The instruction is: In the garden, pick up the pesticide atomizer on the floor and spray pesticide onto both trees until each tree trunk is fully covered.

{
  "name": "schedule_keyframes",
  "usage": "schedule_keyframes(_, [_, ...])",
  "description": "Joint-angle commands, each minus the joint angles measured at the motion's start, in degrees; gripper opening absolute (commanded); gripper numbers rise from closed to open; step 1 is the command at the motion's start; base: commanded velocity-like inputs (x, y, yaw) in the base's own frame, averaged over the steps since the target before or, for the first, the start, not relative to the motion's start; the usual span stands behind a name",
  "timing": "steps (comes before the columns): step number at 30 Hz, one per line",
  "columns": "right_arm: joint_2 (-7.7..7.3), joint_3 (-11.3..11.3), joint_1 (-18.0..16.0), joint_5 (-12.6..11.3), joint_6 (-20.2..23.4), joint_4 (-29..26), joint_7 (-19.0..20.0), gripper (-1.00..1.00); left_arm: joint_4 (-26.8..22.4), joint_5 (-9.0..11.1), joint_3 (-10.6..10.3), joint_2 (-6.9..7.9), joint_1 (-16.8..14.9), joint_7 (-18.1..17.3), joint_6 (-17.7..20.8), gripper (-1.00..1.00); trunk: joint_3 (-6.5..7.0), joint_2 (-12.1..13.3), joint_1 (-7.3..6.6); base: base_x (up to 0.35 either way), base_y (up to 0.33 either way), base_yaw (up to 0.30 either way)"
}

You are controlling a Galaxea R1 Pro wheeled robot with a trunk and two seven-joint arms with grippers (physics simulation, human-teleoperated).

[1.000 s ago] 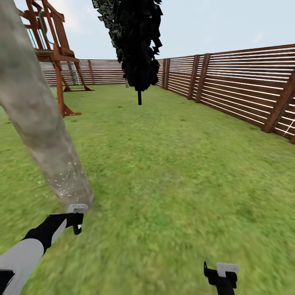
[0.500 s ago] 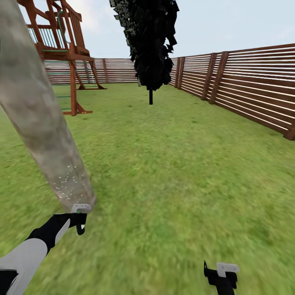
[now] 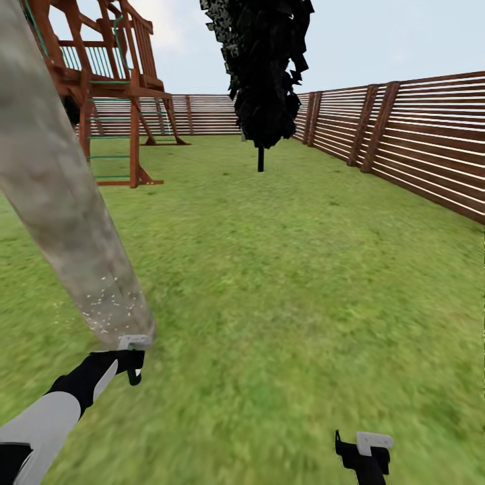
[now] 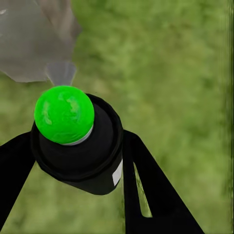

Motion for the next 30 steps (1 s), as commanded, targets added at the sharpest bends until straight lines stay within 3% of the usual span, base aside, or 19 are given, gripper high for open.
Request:
schedule_keyframes(1, [0.01,-0.29,-0.04,0.61,-0.12,0.08,-0.29,1.0,-0.11,0.59,-0.46,0.08,-0.02,0.09,0.33,-1.0,-0.05,-0.02,0.0,0.084,-0.267,0.0])
schedule_keyframes(8, [0.01,-0.29,-0.04,0.59,-0.12,0.08,-0.29,1.0,-0.11,0.5,-0.36,0.25,-0.02,0.17,0.33,-1.0,-0.05,-0.02,0.0,0.117,-0.268,0.027])
schedule_keyframes(30, [0.01,-0.29,-0.04,0.61,-0.12,0.08,-0.29,1.0,-0.11,0.47,-0.36,0.34,-0.01,0.25,0.33,-1.0,-0.05,-0.02,0.0,0.155,-0.265,0.269])
